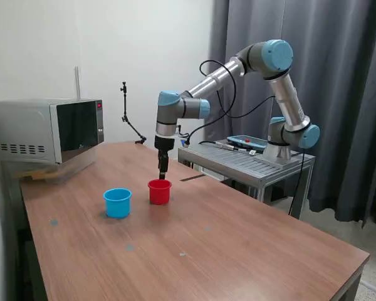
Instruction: Place red objects in the red bin, and blue objects in the blue bin.
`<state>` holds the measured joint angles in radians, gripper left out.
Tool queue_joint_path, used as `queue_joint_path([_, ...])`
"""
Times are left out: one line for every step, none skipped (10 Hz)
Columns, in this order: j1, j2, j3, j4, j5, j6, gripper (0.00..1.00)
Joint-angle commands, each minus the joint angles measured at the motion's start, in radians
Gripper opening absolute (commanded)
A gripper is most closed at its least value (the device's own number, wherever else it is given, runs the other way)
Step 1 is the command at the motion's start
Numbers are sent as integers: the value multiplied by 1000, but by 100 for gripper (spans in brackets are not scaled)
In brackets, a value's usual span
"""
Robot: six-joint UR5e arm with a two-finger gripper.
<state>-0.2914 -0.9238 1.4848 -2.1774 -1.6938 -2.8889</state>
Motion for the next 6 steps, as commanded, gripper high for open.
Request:
queue_joint_path([4, -21, 3, 4, -4, -1, 100])
queue_joint_path([11, -64, 3, 31, -9, -3, 100])
queue_joint_path([14, -111, 0, 107, -13, -3, 100])
queue_joint_path([17, -159, 0, 161, -13, -3, 100])
queue_joint_path([17, -205, -1, 206, -13, -3, 100])
queue_joint_path([24, -252, -1, 252, -13, -3, 100])
